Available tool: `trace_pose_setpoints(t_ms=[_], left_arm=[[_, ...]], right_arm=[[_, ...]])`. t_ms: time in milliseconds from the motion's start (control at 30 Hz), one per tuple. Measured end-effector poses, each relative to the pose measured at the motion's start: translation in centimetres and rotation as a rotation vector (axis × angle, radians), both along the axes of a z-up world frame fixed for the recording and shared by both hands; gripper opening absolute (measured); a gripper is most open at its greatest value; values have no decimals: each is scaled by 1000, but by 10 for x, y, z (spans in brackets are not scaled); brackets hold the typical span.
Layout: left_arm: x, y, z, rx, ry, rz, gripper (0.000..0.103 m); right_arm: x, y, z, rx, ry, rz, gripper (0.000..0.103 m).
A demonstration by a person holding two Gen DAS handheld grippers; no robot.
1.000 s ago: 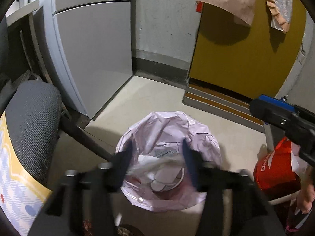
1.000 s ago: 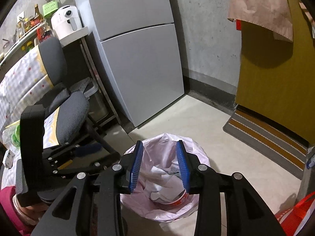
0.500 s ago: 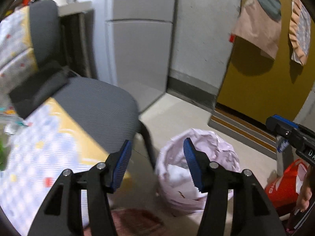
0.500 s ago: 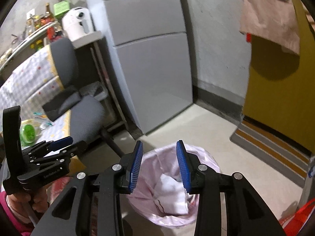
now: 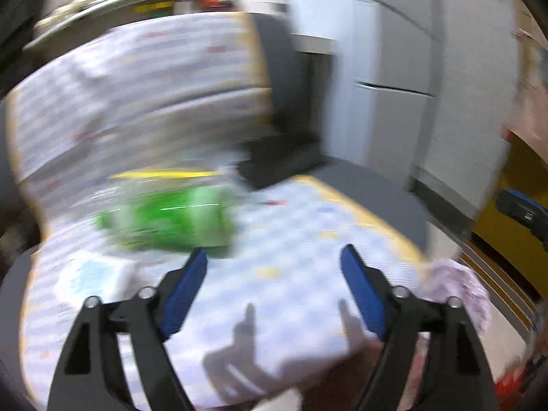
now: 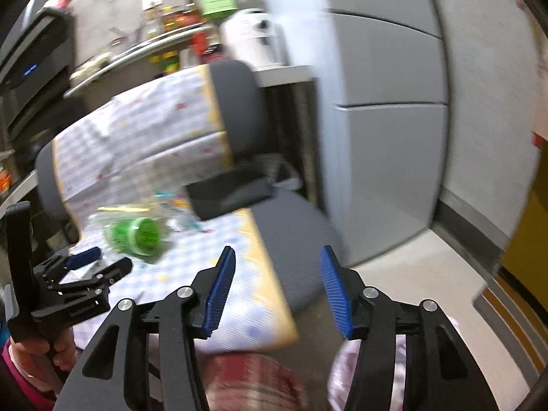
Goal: Collect trash
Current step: 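Move both open grippers back over the trash on the chair seat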
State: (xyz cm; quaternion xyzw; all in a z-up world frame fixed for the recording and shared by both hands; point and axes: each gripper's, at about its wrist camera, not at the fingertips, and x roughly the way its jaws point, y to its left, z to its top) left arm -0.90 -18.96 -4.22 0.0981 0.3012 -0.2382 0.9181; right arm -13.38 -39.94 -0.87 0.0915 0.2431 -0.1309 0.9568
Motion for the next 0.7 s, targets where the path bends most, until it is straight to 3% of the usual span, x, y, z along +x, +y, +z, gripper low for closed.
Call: trace_pose_setpoints(t_ms=[167, 267, 533, 633, 700], left_arm=[[40, 62, -2, 28, -10, 307, 95], [67, 83, -11, 29, 40, 422, 96], [117, 91, -40, 56, 171, 492, 96], [107, 93, -44, 97, 182, 492, 96], [99, 101, -42, 80, 192, 479, 96]], right_arm=[[35, 39, 5, -17, 2, 117, 58], [49, 58, 4, -32, 10, 169, 58], [66, 79, -9, -30, 59, 232, 59], [70, 80, -14, -21, 74, 241, 59], [74, 81, -16, -15, 84, 251, 59]])
